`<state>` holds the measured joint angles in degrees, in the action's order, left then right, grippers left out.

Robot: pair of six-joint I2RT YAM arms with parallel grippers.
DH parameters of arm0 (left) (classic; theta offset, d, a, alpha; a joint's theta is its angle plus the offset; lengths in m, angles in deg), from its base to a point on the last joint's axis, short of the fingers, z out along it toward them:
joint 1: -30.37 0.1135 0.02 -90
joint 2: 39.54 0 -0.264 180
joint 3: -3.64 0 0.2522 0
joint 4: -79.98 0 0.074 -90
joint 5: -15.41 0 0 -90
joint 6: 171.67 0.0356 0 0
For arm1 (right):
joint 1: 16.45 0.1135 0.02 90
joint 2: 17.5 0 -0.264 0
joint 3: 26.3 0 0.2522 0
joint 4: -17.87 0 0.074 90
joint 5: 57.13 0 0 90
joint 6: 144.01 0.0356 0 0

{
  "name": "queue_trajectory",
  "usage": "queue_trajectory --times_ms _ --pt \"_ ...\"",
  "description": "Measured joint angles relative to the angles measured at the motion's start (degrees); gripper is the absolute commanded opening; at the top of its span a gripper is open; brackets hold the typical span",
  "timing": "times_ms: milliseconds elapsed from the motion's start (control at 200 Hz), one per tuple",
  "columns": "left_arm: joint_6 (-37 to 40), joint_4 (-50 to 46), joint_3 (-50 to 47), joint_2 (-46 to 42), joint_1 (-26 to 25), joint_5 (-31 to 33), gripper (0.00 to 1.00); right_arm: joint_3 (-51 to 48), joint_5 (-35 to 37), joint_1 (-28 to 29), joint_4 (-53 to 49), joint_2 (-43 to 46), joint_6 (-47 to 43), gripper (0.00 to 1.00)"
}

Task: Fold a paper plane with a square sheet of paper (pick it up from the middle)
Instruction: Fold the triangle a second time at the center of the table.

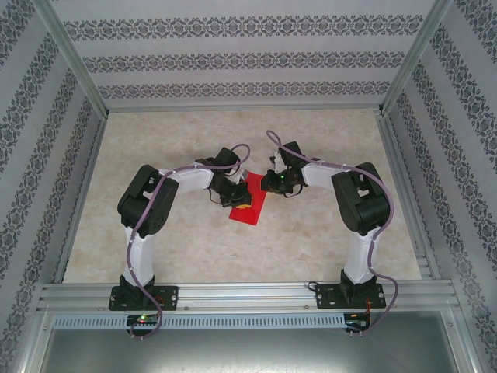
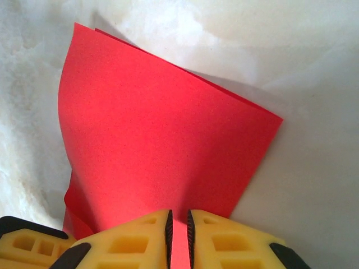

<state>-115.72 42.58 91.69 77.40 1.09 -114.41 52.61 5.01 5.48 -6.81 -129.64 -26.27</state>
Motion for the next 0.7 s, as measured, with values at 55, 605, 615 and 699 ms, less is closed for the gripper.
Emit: queue_trajectory --times_ms 55,605,615,699 --pt "0.0 -0.3 0.1 0.0 0.0 0.0 0.14 0.0 0.0 0.1 0.0 0.0 -0.3 0.17" --pt "2.0 -5.4 2.9 -2.8 0.0 2.7 0.21 0.4 0.2 0.1 -0.7 -0.2 -1.2 0.17" --pt "2.1 -5.6 2.9 -2.9 0.0 2.8 0.21 0.4 0.2 0.1 -0.7 -0.2 -1.2 0.17" --pt "2.4 -6.3 3.3 -3.3 0.0 3.1 0.21 0.4 0.3 0.1 -0.8 -0.2 -1.2 0.17"
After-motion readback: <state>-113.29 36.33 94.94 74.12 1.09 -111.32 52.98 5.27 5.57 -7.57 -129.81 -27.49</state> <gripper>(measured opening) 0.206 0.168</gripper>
